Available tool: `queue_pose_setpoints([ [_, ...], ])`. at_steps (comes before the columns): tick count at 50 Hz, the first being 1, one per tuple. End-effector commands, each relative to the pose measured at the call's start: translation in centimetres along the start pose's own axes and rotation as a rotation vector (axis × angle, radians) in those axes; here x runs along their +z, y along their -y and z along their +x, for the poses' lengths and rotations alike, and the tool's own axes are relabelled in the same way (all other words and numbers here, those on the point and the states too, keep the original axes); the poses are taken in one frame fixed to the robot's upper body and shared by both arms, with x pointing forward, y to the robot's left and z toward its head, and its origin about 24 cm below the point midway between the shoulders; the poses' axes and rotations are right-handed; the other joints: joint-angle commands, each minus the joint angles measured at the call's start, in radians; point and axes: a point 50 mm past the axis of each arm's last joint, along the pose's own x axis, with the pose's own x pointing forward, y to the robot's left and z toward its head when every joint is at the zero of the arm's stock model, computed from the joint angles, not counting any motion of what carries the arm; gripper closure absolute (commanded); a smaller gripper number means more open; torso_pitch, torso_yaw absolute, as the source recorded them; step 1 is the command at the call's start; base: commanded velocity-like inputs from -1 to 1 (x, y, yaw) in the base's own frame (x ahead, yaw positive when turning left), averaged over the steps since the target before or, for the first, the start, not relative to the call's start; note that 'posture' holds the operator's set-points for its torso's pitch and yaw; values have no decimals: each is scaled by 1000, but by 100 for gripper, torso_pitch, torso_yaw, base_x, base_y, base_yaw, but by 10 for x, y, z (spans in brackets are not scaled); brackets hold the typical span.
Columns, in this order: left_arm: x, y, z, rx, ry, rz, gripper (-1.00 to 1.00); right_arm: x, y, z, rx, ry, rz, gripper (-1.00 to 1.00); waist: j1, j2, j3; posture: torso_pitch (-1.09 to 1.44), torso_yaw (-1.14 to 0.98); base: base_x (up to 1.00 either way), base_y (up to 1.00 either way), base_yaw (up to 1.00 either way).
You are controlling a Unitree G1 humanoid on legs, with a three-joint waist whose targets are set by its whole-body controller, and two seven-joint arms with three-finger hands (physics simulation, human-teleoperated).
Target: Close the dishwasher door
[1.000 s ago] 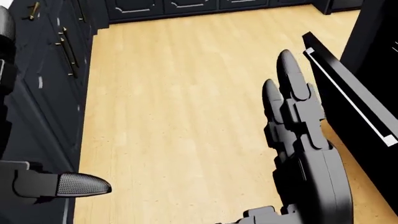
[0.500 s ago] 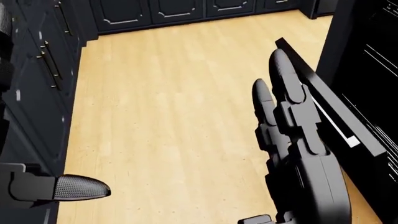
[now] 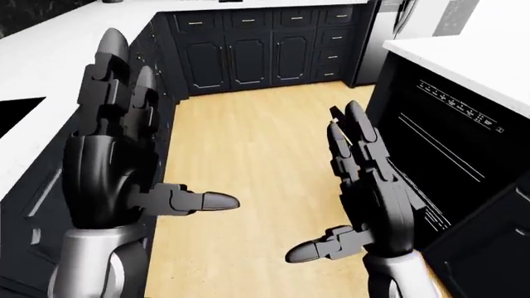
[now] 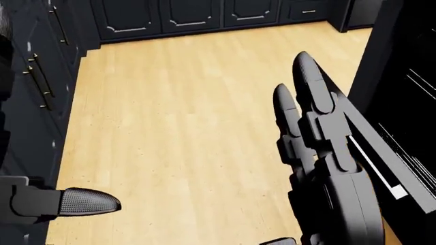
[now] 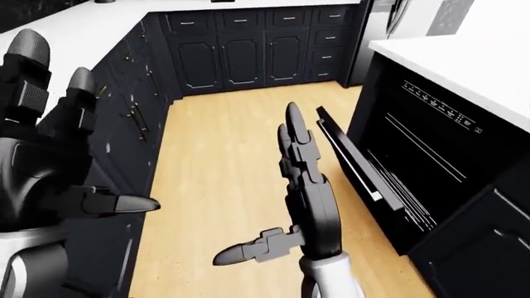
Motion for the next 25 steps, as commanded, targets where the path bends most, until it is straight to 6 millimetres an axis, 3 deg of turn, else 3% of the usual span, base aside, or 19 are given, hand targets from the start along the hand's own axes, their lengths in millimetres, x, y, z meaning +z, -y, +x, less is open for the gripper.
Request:
queue_pose_setpoints([
  [1,10,0,0,-6,62,12,-100,11,-2,0,4,62,7,-100,-1,-16,4,0,0,58,-9,0],
  [2,10,0,0,-5,62,11,-100,11,-2,0,4,62,7,-100,-6,-24,16,0,0,57,-9,0],
  [3,10,0,0,-5,62,11,-100,12,-2,0,5,63,7,-100,-20,-21,-3,0,0,57,-9,0],
  [4,10,0,0,-6,62,11,-100,12,-3,0,5,63,6,-100,-21,-17,-7,0,0,57,-9,0],
  [10,10,0,0,-5,64,9,-100,10,-3,0,6,62,5,-100,-40,21,-5,0,0,57,-9,0],
  [12,10,0,0,-4,64,9,-100,10,-3,0,6,62,6,-100,-45,48,-17,0,0,57,-9,0],
  [14,10,-1,0,-4,65,9,-100,10,-3,-1,6,61,5,-100,-39,99,-39,0,0,57,-9,0],
  [15,11,-1,0,-4,65,10,-100,10,-3,-1,5,61,5,-100,-29,79,-22,0,0,58,-9,0],
  [16,11,-1,0,-4,66,10,-100,10,-3,-1,5,61,6,-100,-34,88,5,0,0,57,-9,0],
  [18,11,-1,1,-4,65,9,-100,11,-3,-1,5,62,6,-100,-17,92,-12,0,0,57,-9,0],
  [21,11,-1,0,-3,66,10,-100,11,-3,-1,3,61,5,-100,-9,85,-17,0,0,57,-9,0],
  [24,12,-1,1,-3,66,10,-100,10,-3,-1,-2,56,-1,-100,5,67,-11,0,0,53,-6,0],
  [25,11,-1,0,-3,66,10,-100,10,-3,0,-3,59,-19,-100,3,43,-18,0,0,0,0,0],
])
